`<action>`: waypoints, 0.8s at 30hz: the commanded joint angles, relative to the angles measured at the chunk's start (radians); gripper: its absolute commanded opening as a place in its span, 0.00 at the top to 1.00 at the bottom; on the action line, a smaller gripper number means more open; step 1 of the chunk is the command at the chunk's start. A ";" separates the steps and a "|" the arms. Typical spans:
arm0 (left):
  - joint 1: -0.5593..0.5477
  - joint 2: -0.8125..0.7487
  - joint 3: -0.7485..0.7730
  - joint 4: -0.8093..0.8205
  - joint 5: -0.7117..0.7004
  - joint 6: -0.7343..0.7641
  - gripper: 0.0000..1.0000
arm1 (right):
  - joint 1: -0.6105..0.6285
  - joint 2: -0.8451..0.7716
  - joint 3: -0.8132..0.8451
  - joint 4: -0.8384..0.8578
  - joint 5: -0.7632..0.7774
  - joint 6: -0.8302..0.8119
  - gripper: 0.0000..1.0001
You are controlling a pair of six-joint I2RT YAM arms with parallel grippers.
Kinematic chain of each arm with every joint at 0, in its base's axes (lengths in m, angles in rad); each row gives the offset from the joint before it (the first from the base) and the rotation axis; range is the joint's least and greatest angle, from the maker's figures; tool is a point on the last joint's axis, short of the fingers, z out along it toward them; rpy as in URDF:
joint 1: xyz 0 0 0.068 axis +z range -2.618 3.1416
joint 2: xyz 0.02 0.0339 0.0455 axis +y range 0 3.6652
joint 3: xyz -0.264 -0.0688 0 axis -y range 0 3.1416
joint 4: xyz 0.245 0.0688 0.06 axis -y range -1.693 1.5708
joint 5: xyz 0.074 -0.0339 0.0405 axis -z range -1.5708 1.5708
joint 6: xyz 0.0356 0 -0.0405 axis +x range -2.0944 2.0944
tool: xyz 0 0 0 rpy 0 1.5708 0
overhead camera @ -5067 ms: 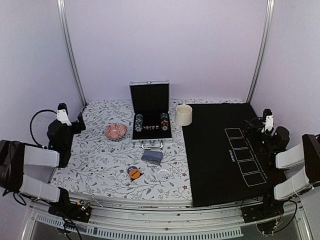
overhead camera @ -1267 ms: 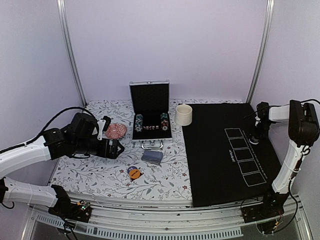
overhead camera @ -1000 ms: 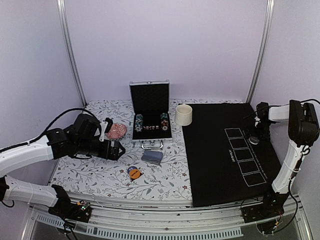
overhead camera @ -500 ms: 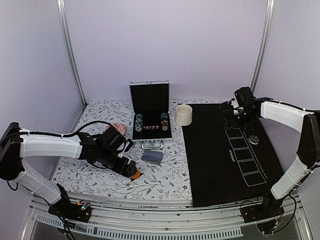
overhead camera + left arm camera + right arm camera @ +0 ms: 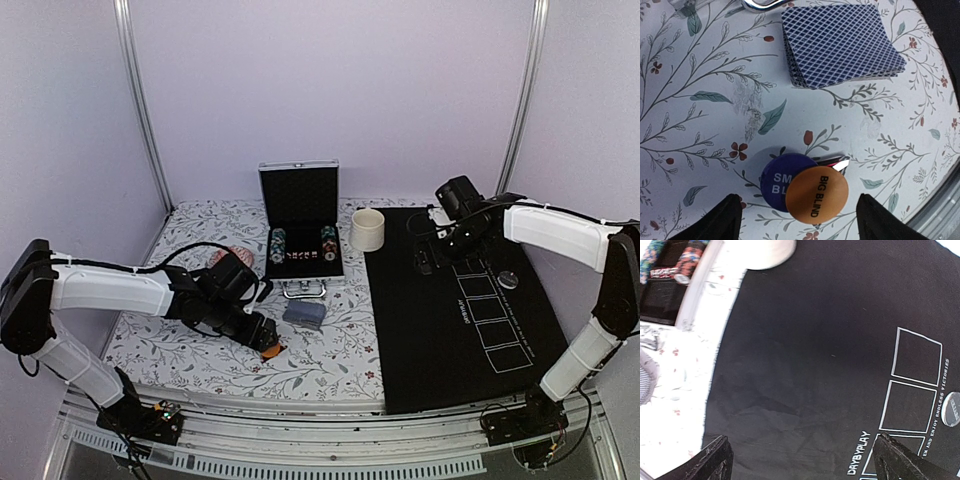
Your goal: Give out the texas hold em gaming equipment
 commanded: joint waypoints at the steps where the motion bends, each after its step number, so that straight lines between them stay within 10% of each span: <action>1: -0.007 -0.010 -0.016 0.033 0.016 -0.029 0.21 | 0.068 0.012 0.064 -0.045 0.013 0.032 0.02; 12: 0.007 -0.087 -0.110 0.038 0.068 -0.133 0.39 | 0.326 -0.020 -0.002 0.241 -0.335 0.267 0.23; 24: 0.136 -0.211 -0.287 0.228 0.153 -0.240 0.58 | 0.532 0.377 0.167 0.501 -0.478 0.430 0.53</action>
